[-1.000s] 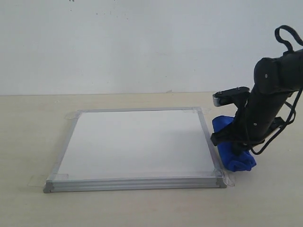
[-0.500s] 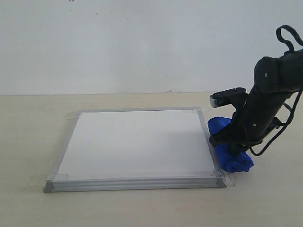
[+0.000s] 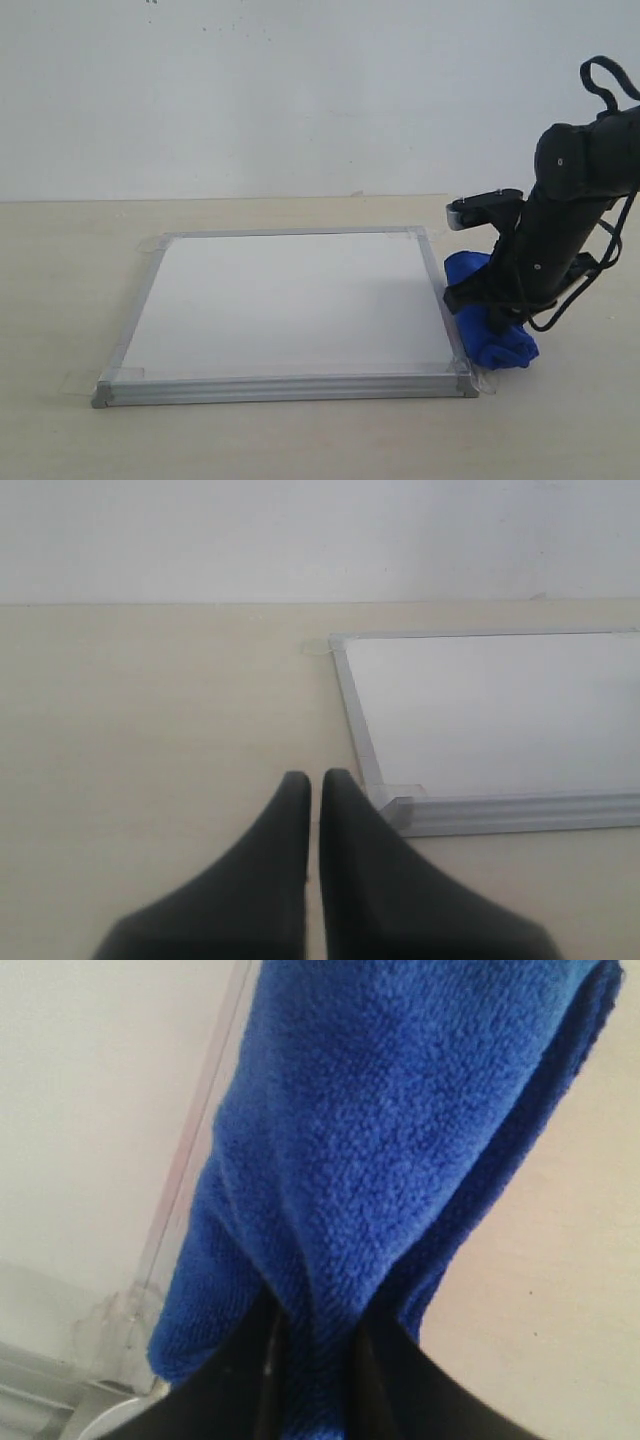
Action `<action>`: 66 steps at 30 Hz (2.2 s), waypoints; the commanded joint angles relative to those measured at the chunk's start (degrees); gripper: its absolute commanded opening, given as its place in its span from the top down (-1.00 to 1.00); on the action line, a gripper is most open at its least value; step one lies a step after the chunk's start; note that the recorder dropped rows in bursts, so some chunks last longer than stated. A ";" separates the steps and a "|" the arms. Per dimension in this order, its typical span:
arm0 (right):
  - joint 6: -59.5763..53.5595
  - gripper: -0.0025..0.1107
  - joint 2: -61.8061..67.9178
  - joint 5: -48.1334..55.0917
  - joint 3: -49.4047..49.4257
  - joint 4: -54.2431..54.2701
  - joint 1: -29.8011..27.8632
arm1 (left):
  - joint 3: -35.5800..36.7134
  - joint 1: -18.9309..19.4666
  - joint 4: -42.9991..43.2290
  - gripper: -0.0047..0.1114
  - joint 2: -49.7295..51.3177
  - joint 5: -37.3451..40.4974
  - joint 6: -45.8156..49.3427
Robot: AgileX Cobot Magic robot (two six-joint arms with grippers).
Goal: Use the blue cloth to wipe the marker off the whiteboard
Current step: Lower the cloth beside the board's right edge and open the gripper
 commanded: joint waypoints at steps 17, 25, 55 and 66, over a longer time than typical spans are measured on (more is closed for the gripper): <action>-2.46 0.96 1.76 0.43 -0.07 -0.43 -0.25 | 0.18 -0.46 -0.67 0.85 0.16 -0.36 0.26; -2.46 0.96 1.76 0.42 -0.07 0.43 -0.25 | 0.18 -0.46 -0.67 0.85 0.16 -0.36 0.26; 3.35 0.25 -3.95 13.75 -8.76 1.02 -0.25 | 0.18 -0.46 -0.67 0.85 0.16 -0.36 0.26; 3.58 0.96 6.15 11.90 -6.68 0.86 -0.25 | 0.18 -0.46 -0.67 0.85 0.16 -0.36 0.26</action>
